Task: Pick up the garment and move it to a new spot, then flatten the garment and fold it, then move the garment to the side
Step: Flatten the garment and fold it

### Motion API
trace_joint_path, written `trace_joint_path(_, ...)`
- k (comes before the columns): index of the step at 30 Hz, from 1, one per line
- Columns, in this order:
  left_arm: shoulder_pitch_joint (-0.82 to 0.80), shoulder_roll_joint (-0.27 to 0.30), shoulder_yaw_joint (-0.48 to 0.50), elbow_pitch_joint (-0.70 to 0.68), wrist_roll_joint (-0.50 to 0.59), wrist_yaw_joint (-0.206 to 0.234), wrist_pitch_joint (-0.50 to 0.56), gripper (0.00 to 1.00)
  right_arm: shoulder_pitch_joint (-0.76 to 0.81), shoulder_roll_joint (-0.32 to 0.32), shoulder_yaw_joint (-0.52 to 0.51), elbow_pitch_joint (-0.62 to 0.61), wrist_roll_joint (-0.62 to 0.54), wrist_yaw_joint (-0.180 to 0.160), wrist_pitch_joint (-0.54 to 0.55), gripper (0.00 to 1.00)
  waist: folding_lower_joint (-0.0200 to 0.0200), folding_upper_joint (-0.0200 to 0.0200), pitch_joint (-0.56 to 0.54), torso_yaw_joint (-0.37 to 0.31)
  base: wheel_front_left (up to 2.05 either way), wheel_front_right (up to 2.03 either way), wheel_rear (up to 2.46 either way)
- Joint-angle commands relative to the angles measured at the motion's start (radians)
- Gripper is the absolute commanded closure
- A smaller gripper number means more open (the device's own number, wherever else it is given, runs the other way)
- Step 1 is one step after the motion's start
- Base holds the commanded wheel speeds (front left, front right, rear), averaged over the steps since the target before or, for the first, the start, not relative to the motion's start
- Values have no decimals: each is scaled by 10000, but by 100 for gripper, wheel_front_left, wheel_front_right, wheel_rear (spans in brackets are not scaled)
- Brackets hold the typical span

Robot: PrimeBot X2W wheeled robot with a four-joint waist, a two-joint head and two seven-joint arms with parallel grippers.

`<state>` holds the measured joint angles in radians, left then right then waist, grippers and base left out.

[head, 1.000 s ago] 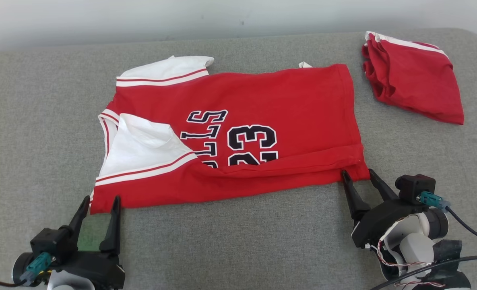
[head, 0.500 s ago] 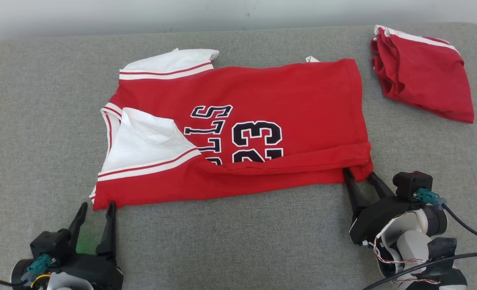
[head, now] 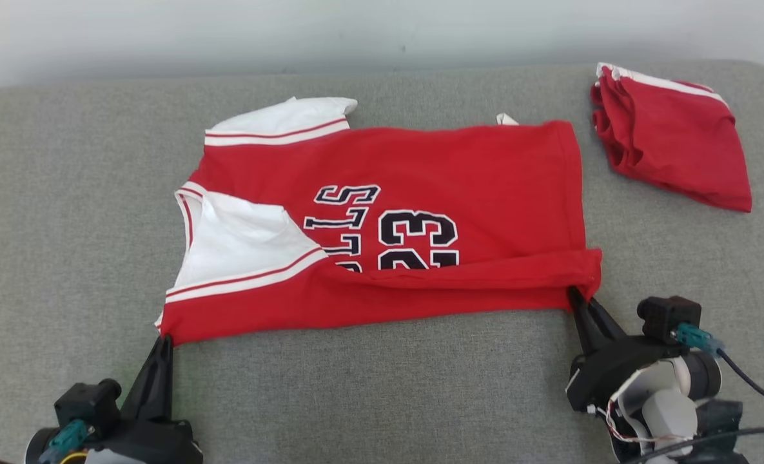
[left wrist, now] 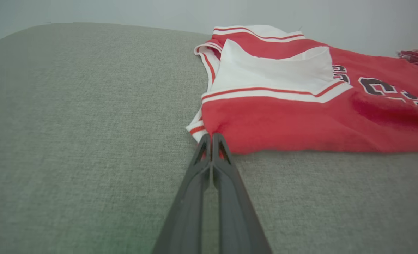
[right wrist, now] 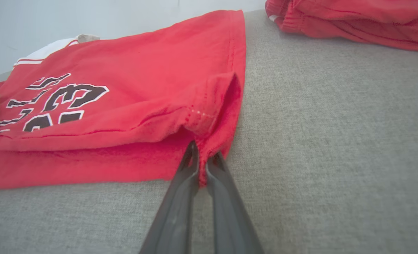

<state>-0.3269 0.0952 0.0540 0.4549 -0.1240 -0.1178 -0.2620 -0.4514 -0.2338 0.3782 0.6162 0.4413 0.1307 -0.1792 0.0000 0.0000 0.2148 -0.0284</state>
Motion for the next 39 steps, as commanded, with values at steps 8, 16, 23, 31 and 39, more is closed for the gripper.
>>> trace_joint_path(8, 1674, -149, 328, -902, -87, -40, -39, 100, 1614, -526, 88, -1046, 789, -6, 198, 100, 0, 0, -1165, 92, 0, 0, 0)
trace_joint_path(16, 3147, -312, 481, -2000, -200, 139, -41, 100, 3144, -1000, -228, -2398, 1045, -7, 855, 100, 0, 0, -1620, 138, 0, 0, 0)
trace_joint_path(23, 3924, -393, 183, -2348, -331, 250, -39, 100, 4190, -1114, -506, -3497, 1169, -6, 1797, 100, 0, 0, -1641, 188, 0, 0, 0)
trace_joint_path(31, 3744, -411, -40, -1920, -455, 391, -39, 0, 4453, -767, -811, -3707, 990, -6, 1942, 0, 0, 0, -1637, 230, 0, 0, 0)
trace_joint_path(39, 3517, -427, 135, -2990, -585, 485, -39, 0, 4249, -444, -1430, -4197, 364, -6, 1297, 0, 0, 0, -1663, 315, 0, 0, 0)
